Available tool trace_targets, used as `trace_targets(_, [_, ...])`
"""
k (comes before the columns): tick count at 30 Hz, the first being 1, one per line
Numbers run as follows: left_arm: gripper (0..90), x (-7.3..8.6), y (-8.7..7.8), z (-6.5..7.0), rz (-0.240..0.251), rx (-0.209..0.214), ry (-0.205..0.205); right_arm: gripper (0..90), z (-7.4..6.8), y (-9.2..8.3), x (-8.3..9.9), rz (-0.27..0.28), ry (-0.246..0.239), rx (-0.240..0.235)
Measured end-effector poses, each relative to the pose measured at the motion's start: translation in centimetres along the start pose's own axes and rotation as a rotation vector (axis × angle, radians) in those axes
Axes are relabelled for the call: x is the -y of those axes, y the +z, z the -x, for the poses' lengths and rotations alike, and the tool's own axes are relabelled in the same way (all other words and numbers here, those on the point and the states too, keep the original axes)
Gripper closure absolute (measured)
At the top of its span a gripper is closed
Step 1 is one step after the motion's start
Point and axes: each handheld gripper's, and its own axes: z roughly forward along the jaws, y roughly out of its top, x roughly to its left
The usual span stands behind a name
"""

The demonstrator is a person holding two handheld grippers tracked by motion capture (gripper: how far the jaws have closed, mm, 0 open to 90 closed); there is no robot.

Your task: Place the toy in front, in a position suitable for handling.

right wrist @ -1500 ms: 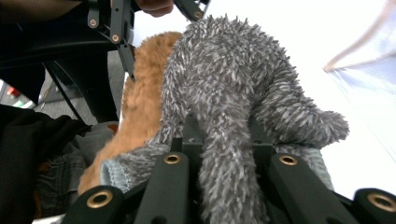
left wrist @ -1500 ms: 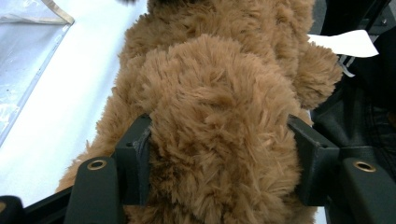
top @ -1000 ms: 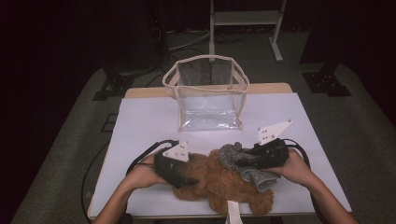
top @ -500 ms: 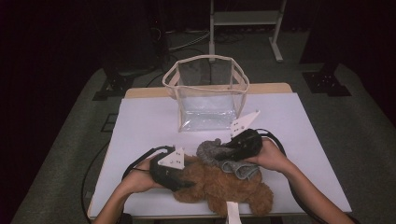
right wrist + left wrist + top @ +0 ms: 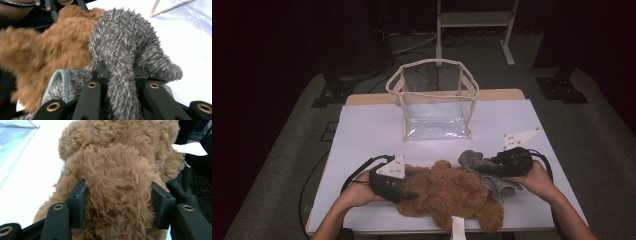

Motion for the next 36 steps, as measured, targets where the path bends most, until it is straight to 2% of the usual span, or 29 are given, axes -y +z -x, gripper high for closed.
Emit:
trace_targets(2, [41.0,-0.3,0.1,0.0,-0.007,-0.002,0.0,74.8,-0.2,-0.3,0.4,0.015,0.006,-0.001])
trace_targets(5, [41.0,-0.8,0.3,-0.1,-0.02,-0.011,0.0,74.9,-0.5,-0.6,-0.1,0.035,-0.002,-0.013])
trace_targets(6, [40.9,-0.9,0.3,-0.2,-0.022,-0.013,-0.007,74.8,-0.8,-0.4,-1.2,0.034,-0.031,-0.015])
trace_targets(9, [41.0,-1.1,0.4,-0.3,-0.023,-0.02,-0.013,74.8,-1.0,0.0,-2.1,0.028,-0.052,-0.019])
trace_targets(10, [41.2,-1.2,0.5,-0.4,-0.016,-0.024,-0.032,74.7,-1.2,0.8,-3.3,0.023,-0.076,-0.027])
trace_targets(11, [41.2,-1.3,0.6,-0.6,-0.013,-0.03,-0.049,74.7,-1.2,1.0,-3.7,0.024,-0.088,-0.031])
trace_targets(12, [41.3,-1.3,0.6,-0.6,-0.013,-0.03,-0.049,74.7,-1.2,1.0,-3.7,0.024,-0.088,-0.031])
trace_targets(14, [41.3,-1.6,0.8,-1.0,-0.013,-0.038,-0.065,74.7,-1.8,1.3,-5.4,0.03,-0.125,-0.044])
trace_targets(15, [41.3,-1.6,0.8,-1.0,-0.013,-0.038,-0.065,74.7,-1.8,1.3,-5.4,0.03,-0.125,-0.044])
trace_targets(16, [41.3,-1.8,0.9,-1.2,-0.011,-0.044,-0.074,74.8,-2.4,1.2,-6.2,0.03,-0.145,-0.048])
trace_targets(17, [41.3,-1.9,1.1,-1.3,-0.009,-0.047,-0.079,74.7,-2.4,1.2,-6.2,0.03,-0.145,-0.048])
trace_targets(19, [41.3,-2.6,1.5,-1.7,-0.008,-0.062,-0.093,74.7,-3.5,1.1,-7.1,0.017,-0.178,-0.051])
trace_targets(21, [41.1,-3.1,1.9,-1.8,-0.006,-0.071,-0.104,74.7,-4.2,1.2,-7.4,0.023,-0.184,-0.079])
trace_targets(23, [41.1,-3.3,2.1,-1.9,0.0,-0.076,-0.105,74.7,-4.5,1.3,-7.5,0.012,-0.195,-0.076])
trace_targets(24, [41.0,-3.4,2.2,-1.9,-0.001,-0.079,-0.098,74.7,-4.9,1.6,-7.2,-0.02,-0.204,-0.068])
trace_targets(25, [41.0,-3.5,2.3,-1.9,-0.002,-0.078,-0.101,74.7,-4.9,1.6,-7.2,-0.02,-0.204,-0.068])
trace_targets(26, [40.6,-3.6,2.4,-2.0,-0.005,-0.08,-0.093,74.7,-5.0,2.1,-6.7,-0.06,-0.217,-0.034])
trace_targets(28, [39.5,-3.7,2.3,-2.0,0.001,-0.077,-0.089,74.8,-4.7,2.5,-6.0,-0.093,-0.211,-0.015])
trace_targets(32, [35.4,-3.6,2.0,-2.1,0.013,-0.067,-0.073,74.9,-4.3,2.7,-5.0,-0.094,-0.205,0.005])
trace_targets(35, [30.7,-3.4,1.0,-2.0,0.037,-0.06,-0.038,75.1,-3.8,2.4,-4.2,-0.091,-0.203,0.025])
trace_targets(36, [29.3,-3.4,1.0,-2.0,0.037,-0.06,-0.038,75.1,-3.8,2.4,-4.2,-0.091,-0.203,0.025])
